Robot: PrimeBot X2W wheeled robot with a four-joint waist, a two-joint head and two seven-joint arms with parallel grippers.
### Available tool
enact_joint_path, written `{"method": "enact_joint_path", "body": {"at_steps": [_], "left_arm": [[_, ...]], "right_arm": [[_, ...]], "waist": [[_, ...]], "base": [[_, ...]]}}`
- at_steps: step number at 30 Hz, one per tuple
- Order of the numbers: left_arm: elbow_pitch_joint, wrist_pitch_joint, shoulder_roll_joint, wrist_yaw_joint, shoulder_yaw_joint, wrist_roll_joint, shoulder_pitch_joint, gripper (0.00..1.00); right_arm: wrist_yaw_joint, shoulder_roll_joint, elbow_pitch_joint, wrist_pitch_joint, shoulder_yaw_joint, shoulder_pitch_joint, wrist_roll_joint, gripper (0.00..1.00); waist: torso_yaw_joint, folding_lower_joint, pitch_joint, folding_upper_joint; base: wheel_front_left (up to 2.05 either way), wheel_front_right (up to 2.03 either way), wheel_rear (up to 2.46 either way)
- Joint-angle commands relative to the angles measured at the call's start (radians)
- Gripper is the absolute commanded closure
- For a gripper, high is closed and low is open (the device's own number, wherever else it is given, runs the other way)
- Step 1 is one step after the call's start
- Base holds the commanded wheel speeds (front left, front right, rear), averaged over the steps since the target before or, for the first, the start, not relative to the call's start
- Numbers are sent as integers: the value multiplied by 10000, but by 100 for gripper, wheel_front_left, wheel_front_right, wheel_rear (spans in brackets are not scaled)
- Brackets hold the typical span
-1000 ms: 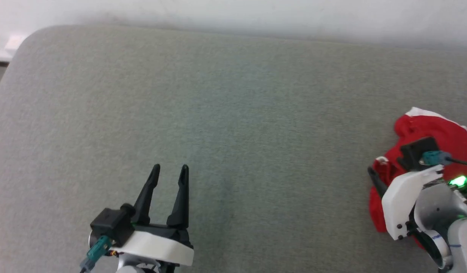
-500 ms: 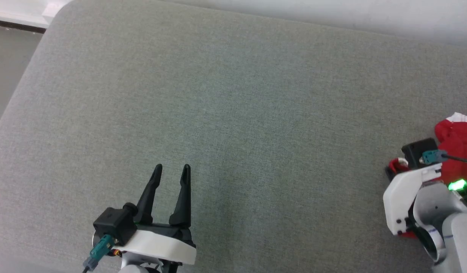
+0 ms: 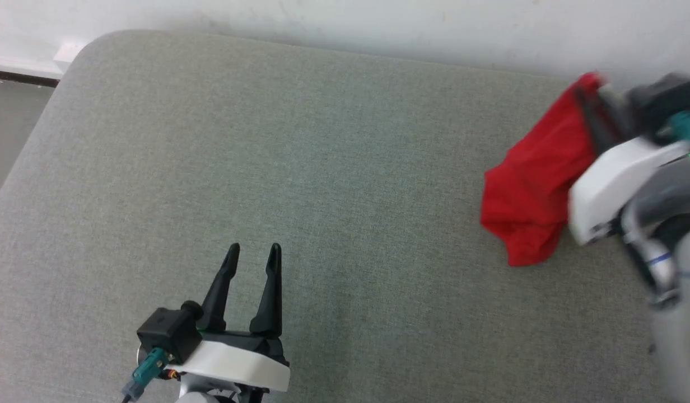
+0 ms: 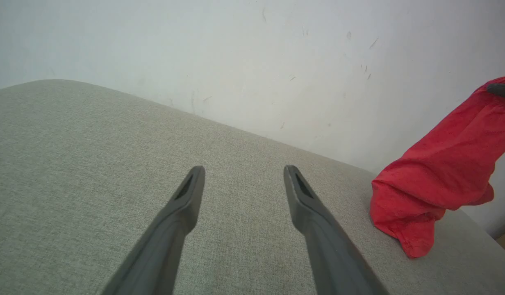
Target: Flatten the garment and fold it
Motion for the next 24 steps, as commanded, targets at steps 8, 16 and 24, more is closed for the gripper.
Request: {"method": "enact_joint_path", "body": {"at_steps": [8,16,24], "left_arm": [[67,-46,-60,-161,-62,-18,-138,0],[218,-47,-85,-179,-176,8,-292,0],[210,-47,-87,-121,-32,-13,-103,0]], "right_arm": [[-9,868,1593,-644,2553,1288,597,100],[-9,1388,3510,-1282,3721,799,943,0],[-9,1560,2482,-2035,1517,813,1558,0]], "waist": [[145,1,246,0],[227,1,310,0],[-98,1,-54,0]], "base": [[0,0,0],[0,0,0],[0,0,0]]}}
